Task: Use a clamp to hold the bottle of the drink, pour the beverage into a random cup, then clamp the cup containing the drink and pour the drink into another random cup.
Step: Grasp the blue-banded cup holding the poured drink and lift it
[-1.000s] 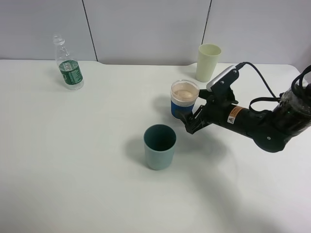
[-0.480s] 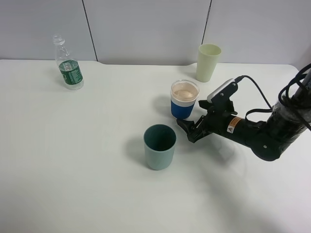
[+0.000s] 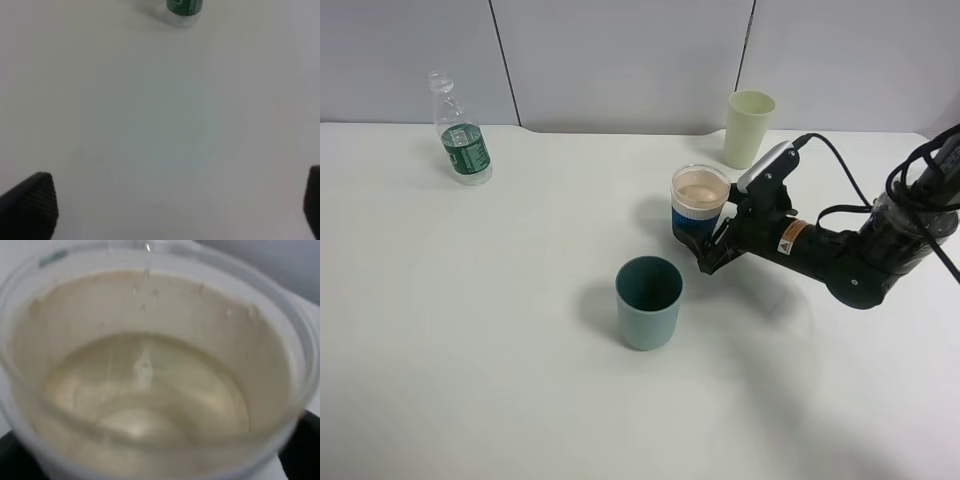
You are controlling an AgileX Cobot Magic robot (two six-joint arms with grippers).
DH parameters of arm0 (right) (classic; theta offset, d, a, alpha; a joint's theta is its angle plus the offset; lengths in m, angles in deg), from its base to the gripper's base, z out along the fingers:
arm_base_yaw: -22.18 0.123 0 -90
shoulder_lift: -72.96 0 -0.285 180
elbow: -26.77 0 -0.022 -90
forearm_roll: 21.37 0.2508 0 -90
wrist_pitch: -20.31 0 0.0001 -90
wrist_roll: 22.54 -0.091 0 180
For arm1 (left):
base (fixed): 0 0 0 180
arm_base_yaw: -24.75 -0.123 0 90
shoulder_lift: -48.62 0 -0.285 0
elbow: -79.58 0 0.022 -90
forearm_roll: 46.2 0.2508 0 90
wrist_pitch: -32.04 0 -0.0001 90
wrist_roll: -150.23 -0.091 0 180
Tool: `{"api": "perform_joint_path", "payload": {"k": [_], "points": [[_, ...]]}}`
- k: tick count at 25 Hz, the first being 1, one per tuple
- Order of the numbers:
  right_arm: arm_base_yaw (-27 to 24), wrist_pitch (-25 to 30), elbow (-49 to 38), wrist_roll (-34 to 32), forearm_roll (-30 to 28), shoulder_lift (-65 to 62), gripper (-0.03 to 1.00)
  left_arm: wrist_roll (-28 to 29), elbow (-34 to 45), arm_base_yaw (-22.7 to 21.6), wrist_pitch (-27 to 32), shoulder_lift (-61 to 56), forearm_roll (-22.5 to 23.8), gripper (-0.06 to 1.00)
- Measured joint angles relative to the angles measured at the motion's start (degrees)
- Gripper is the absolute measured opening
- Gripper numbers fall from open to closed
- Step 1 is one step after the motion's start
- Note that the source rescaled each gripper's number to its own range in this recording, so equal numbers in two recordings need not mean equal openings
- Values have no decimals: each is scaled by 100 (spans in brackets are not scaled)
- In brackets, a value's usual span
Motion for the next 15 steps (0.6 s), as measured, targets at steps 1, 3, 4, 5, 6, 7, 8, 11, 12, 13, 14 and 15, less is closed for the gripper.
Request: {"api": "perform_joint_path", "payload": {"k": [1, 3, 4, 5, 6, 7, 8, 11, 12, 13, 14, 15], "points": [[0, 0, 80, 0, -75, 0, 66, 0, 0, 0, 0, 0, 0, 100], [0, 0, 238, -33, -249, 0, 66, 0, 0, 0, 0, 0, 0, 100], [0, 0, 322, -59, -319, 0, 66, 0, 0, 0, 0, 0, 0, 100], [0, 0, 388, -97, -386, 0, 66, 0, 0, 0, 0, 0, 0, 100], [0, 0, 429, -157, -433, 0, 66, 0, 0, 0, 0, 0, 0, 100], [0, 0, 456, -213, -455, 0, 66, 0, 0, 0, 0, 0, 0, 100], [0, 0, 461, -241, -471, 0, 66, 0, 0, 0, 0, 0, 0, 100], [0, 14, 467, -293, -492, 0, 66, 0, 0, 0, 0, 0, 0, 100], [0, 30, 467, -305, -496, 0, 66, 0, 0, 0, 0, 0, 0, 100], [0, 55, 467, -305, -496, 0, 66, 0, 0, 0, 0, 0, 0, 100], [0, 101, 467, -305, -498, 0, 66, 0, 0, 0, 0, 0, 0, 100], [0, 164, 467, -305, -498, 0, 66, 0, 0, 0, 0, 0, 0, 100]]}}
